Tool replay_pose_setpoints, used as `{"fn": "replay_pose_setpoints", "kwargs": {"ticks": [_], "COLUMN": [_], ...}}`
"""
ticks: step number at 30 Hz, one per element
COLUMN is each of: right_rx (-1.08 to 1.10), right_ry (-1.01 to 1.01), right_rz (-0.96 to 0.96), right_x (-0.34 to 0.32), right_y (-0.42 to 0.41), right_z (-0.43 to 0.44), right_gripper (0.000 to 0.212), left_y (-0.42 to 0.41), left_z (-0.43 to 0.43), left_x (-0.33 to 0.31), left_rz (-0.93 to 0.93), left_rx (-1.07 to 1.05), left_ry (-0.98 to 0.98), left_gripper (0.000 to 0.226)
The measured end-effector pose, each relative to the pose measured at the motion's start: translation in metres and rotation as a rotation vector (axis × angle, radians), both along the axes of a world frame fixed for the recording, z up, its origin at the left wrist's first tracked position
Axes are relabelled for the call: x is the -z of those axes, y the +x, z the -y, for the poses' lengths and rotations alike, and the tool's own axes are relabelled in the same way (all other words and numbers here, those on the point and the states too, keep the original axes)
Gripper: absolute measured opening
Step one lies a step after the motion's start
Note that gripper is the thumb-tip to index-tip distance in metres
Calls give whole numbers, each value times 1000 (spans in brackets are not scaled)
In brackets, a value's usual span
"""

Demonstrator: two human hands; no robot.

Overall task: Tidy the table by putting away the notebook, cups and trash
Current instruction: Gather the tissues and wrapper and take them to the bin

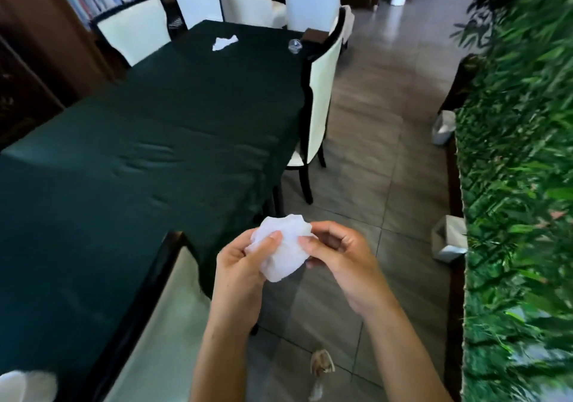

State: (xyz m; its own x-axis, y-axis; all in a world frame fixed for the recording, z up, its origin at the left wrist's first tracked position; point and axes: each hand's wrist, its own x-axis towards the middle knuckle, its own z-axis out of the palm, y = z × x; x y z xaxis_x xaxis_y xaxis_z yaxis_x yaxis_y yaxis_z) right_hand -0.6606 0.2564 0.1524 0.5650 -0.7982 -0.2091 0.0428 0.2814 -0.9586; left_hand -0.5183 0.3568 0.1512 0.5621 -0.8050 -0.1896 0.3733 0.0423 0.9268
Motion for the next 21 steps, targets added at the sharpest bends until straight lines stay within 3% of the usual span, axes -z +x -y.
{"fn": "replay_pose_setpoints", "kwargs": {"ticks": [7, 12, 17, 21], "right_rx": [53, 134, 246, 316], "right_ry": [33, 59, 52, 49], "right_rz": [36, 61, 73, 79], "right_x": [-4, -6, -2, -1], "right_y": [-31, -44, -60, -63], "right_z": [80, 129, 183, 238], "right_gripper": [18, 11, 30, 19], "left_y": [-28, -37, -49, -49], "left_z": [93, 153, 220, 283], "left_x": [0, -2, 1, 4], "left_rz": [-17, 9, -38, -100], "left_rx": [65, 122, 218, 266], "left_ry": [16, 38, 40, 58], "left_gripper": [24, 21, 30, 31]}}
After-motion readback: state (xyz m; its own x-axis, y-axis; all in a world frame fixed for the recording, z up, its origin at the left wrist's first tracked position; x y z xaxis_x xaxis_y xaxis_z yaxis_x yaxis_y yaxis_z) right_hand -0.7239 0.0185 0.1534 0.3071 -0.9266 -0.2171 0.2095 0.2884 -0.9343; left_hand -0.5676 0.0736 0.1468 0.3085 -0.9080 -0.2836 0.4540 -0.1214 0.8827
